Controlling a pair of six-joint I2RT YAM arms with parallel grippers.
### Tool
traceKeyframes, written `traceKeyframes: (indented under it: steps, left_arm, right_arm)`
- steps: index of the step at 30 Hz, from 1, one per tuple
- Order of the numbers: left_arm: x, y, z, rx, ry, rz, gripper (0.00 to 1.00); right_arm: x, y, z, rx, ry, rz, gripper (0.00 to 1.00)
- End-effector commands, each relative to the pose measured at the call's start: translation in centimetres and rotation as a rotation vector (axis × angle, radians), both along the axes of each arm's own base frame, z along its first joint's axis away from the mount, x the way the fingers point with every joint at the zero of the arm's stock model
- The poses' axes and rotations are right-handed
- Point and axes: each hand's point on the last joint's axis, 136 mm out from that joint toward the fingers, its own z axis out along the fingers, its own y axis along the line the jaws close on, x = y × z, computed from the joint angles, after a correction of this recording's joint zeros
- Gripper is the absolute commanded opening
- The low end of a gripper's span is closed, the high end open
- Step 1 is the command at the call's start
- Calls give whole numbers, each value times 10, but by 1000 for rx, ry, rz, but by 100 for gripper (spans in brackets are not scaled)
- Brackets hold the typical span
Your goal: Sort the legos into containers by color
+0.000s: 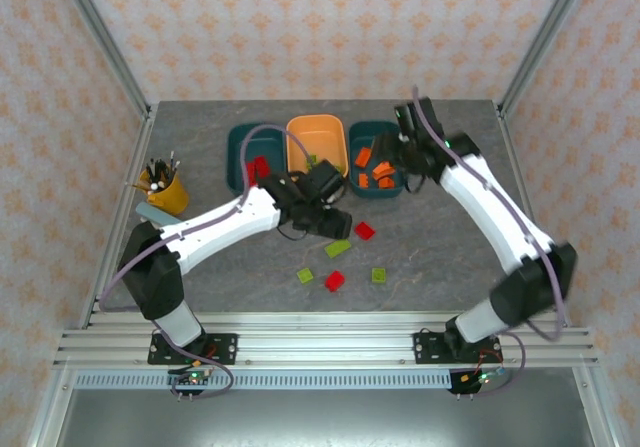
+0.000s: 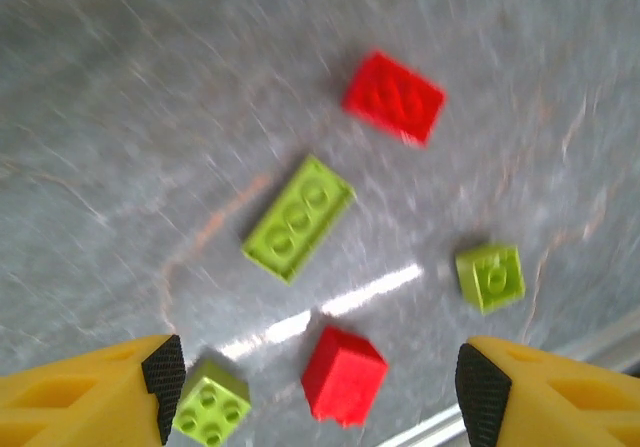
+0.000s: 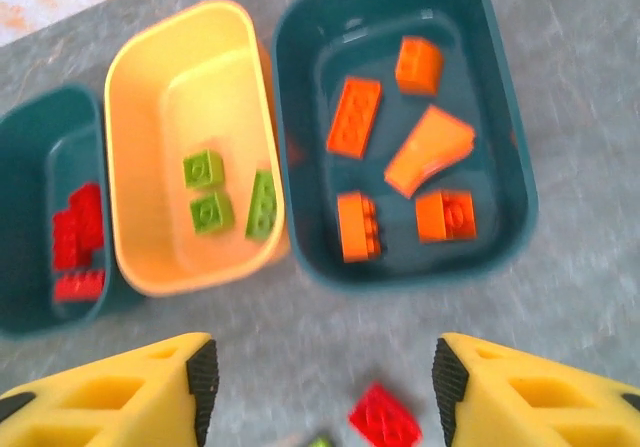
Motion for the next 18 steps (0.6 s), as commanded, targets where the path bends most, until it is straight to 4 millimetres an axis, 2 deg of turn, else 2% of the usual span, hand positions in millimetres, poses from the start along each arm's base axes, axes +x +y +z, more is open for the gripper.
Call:
traceKeyframes:
  steps: [1, 4, 7, 10, 13, 18]
  left_arm:
    - [-34, 3, -31, 140, 27, -182, 75]
    - [-56, -2, -51, 232, 25, -302, 75]
    - [-69, -7, -69, 297, 33, -371, 74]
    - [-77, -14, -84, 321, 49, -407, 73]
    - [-78, -17, -94, 344, 56, -412, 71]
    - [-74, -17, -108, 377, 56, -393, 71]
  right_arm:
    - [-55, -3, -37, 110, 111, -20, 64]
    - [-112, -7, -54, 209, 205, -1, 68]
    - [-162, -11, -69, 298, 309, -2, 71]
    - [-199, -20, -78, 339, 383, -31, 73]
    - [-217, -27, -78, 368, 387, -61, 75]
    - [-228, -34, -77, 353, 392, -68, 76]
